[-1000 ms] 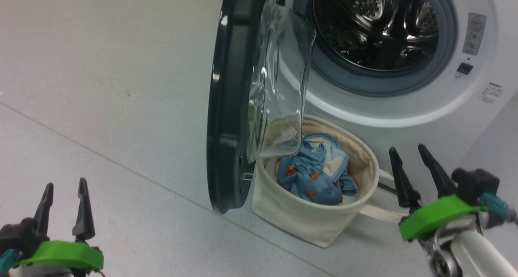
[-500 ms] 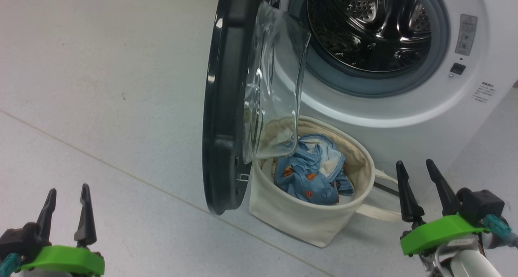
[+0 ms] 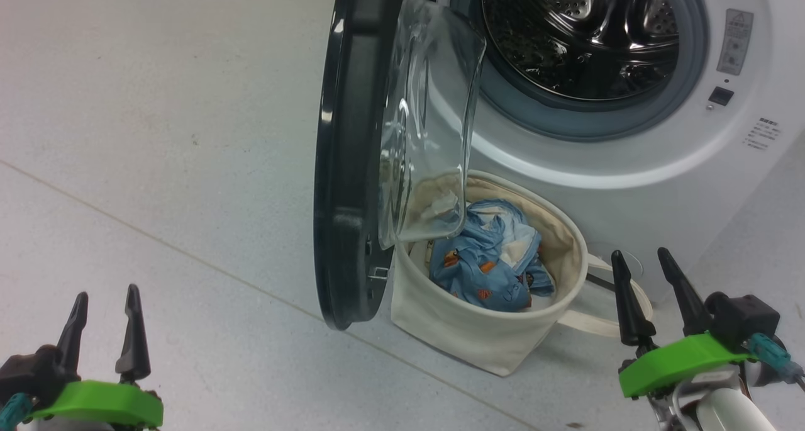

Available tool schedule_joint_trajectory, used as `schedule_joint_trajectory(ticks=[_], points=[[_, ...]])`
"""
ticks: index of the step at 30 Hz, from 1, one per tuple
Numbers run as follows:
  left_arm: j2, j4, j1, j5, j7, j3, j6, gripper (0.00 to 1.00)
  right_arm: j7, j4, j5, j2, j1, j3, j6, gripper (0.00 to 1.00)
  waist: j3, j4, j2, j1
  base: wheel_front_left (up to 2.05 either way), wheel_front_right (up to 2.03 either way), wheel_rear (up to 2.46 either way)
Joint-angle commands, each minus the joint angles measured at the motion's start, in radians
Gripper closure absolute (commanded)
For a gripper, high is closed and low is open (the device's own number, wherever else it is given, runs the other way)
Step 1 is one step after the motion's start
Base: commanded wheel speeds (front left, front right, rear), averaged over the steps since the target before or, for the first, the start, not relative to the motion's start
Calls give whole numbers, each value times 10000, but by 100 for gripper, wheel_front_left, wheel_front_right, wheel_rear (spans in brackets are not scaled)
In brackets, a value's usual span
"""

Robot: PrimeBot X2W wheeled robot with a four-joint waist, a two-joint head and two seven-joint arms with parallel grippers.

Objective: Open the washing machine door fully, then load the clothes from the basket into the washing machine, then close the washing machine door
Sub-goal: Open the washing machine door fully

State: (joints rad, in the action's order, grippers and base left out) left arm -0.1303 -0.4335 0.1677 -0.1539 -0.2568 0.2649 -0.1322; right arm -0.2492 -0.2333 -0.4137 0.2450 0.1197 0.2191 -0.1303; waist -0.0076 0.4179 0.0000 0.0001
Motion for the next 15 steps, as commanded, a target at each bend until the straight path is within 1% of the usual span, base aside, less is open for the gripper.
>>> schedule_joint_trajectory(ticks=[1, 15], points=[[-252, 272, 502, -35, -49, 250, 18, 0, -125, 270, 97, 64, 437, 169, -4, 0, 7, 1, 0, -1, 0, 0, 0], [-220, 180, 514, -48, -49, 243, 17, 0, -125, 174, 129, -35, 497, 145, -4, 0, 39, -85, 0, -1, 0, 0, 0]])
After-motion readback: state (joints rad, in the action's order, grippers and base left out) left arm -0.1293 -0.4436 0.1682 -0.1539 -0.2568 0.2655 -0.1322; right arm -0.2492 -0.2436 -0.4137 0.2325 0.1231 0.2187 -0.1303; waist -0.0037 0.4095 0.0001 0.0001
